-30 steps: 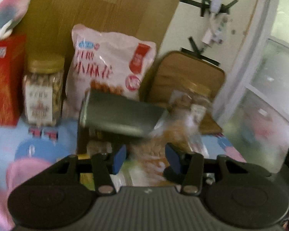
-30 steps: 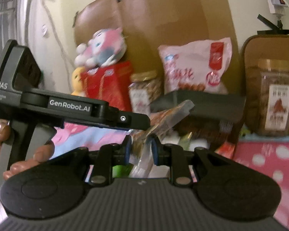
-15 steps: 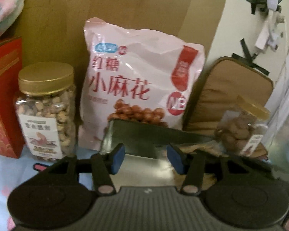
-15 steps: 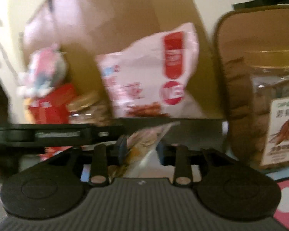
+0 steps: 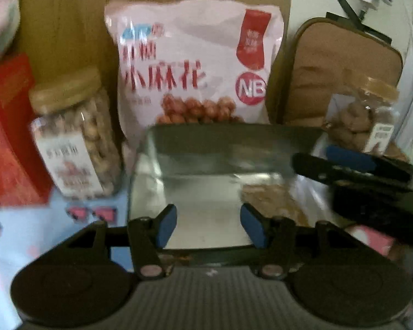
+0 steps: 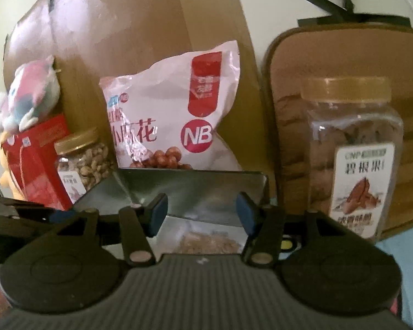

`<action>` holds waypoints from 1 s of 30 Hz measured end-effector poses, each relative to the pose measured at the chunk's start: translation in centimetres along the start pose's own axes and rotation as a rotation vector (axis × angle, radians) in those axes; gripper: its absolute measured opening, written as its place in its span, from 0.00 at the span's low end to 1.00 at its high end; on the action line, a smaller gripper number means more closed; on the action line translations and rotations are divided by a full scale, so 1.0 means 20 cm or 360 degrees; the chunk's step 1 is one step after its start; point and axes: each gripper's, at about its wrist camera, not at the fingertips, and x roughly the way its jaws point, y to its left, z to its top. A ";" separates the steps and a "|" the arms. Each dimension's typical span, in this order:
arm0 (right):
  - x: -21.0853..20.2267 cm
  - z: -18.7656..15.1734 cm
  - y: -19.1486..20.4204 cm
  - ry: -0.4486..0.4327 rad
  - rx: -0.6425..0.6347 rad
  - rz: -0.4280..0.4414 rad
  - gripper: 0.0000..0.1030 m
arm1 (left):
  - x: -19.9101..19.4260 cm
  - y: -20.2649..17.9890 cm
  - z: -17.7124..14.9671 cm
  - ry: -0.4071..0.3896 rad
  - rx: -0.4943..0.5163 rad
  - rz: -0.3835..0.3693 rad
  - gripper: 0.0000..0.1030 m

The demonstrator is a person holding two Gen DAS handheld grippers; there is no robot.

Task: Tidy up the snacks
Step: 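Grasp the pink UHA candy box with the right gripper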

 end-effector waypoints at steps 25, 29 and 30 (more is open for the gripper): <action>-0.38 -0.42 0.12 0.0232 0.0183 -0.0032 0.71 | -0.51 0.23 -0.62 -0.0184 -0.0168 -0.0204 0.58; -0.39 -0.42 0.14 0.0257 0.0143 -0.0031 0.54 | -0.57 0.23 -0.73 -0.0172 -0.0122 -0.0235 0.59; -0.41 -0.42 0.14 0.0257 0.0138 -0.0013 0.37 | -0.58 0.24 -0.75 -0.0171 -0.0121 -0.0249 0.60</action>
